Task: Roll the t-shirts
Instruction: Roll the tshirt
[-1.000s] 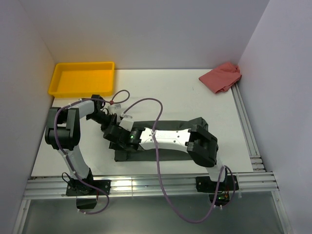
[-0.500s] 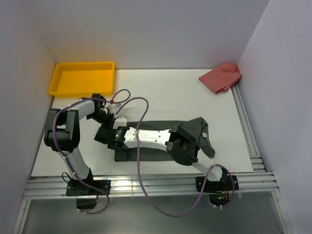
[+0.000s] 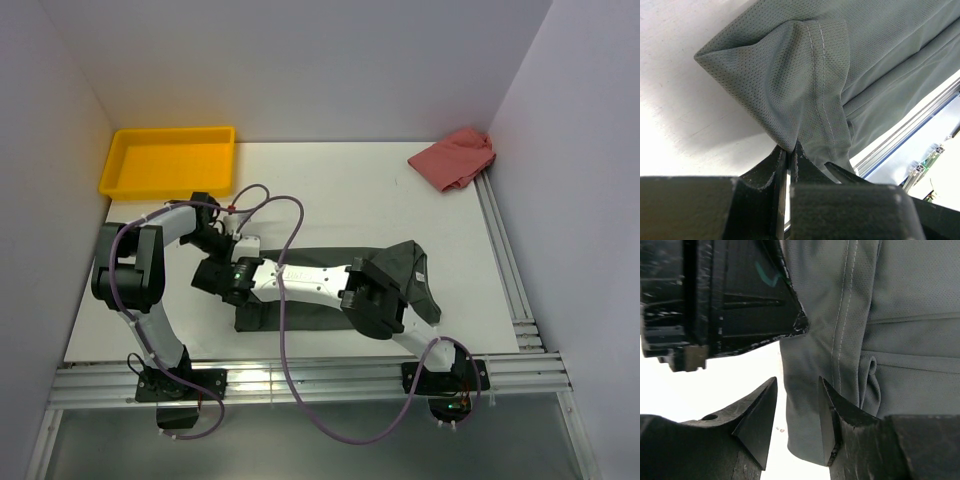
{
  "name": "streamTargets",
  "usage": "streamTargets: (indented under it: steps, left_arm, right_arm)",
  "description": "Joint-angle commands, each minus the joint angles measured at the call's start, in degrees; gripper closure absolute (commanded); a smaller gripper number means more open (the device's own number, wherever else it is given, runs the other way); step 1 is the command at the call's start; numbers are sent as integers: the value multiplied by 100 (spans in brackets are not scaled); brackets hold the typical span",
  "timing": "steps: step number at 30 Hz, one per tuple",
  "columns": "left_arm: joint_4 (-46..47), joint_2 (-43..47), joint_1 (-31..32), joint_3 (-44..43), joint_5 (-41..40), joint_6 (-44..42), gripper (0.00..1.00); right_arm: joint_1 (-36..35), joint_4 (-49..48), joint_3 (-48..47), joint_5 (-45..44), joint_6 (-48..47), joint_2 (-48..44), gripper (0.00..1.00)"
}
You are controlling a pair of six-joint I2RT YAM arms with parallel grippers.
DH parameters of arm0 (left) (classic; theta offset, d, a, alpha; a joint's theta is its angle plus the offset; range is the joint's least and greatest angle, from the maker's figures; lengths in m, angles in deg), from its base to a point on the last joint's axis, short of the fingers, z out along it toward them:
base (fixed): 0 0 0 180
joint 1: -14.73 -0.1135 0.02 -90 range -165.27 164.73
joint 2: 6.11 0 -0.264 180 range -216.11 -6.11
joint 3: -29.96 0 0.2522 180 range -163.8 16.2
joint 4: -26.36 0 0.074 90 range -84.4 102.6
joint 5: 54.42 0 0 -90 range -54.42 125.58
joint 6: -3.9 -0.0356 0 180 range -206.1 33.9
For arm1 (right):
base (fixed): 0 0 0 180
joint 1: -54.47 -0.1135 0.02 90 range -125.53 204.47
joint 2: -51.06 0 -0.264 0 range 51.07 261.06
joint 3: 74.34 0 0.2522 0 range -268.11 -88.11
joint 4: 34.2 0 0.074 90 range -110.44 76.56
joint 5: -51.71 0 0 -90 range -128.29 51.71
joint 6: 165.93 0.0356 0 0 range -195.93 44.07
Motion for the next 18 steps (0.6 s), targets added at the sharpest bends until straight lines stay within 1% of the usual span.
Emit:
streamTargets:
  steps: [1,14,18]
  left_arm:
    - [-55,240,49,-118,-31,19,99]
    - [-81,179,128,-171,-93,-7,99]
    - [-72,161,145,-189,-110,10,99]
  right_arm:
    - [29,112,-359,-245,-49,158,54]
    - [47,814,-825,-315,13,607,54]
    - [47,859,-860,-271,-49,642,53]
